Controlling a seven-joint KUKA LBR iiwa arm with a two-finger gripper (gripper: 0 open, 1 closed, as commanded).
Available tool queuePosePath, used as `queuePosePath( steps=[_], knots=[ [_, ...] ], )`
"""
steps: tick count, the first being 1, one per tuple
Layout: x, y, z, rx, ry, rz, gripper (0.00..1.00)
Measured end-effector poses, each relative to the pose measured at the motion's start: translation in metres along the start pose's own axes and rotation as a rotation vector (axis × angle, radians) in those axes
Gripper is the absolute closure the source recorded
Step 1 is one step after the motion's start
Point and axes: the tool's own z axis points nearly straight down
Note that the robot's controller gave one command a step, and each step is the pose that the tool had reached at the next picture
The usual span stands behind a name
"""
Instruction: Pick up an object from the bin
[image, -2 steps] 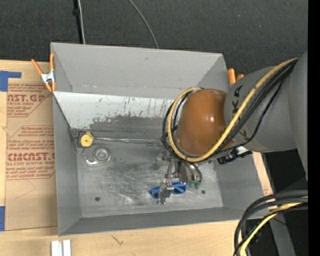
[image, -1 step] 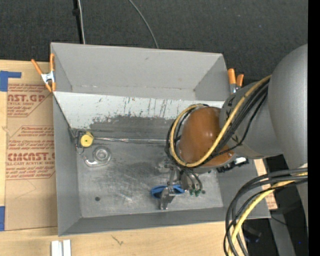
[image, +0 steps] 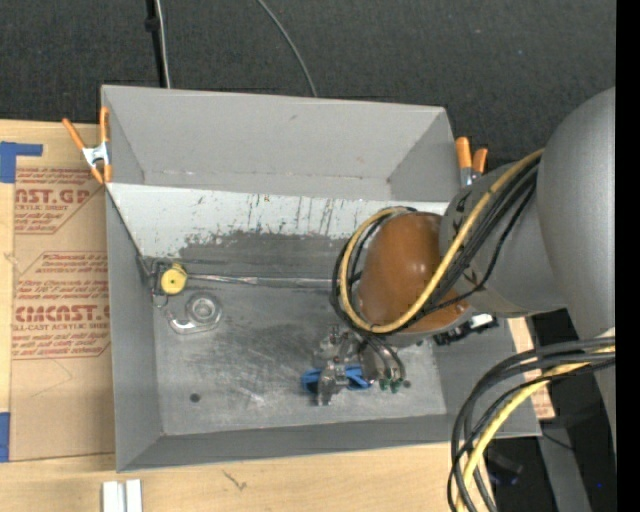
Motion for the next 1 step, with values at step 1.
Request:
queuePosePath(
  steps=[1],
  knots=[
    [0.0084,-0.0175,-0.1302,0.001,-0.005,0.034,1.00]
  ],
)
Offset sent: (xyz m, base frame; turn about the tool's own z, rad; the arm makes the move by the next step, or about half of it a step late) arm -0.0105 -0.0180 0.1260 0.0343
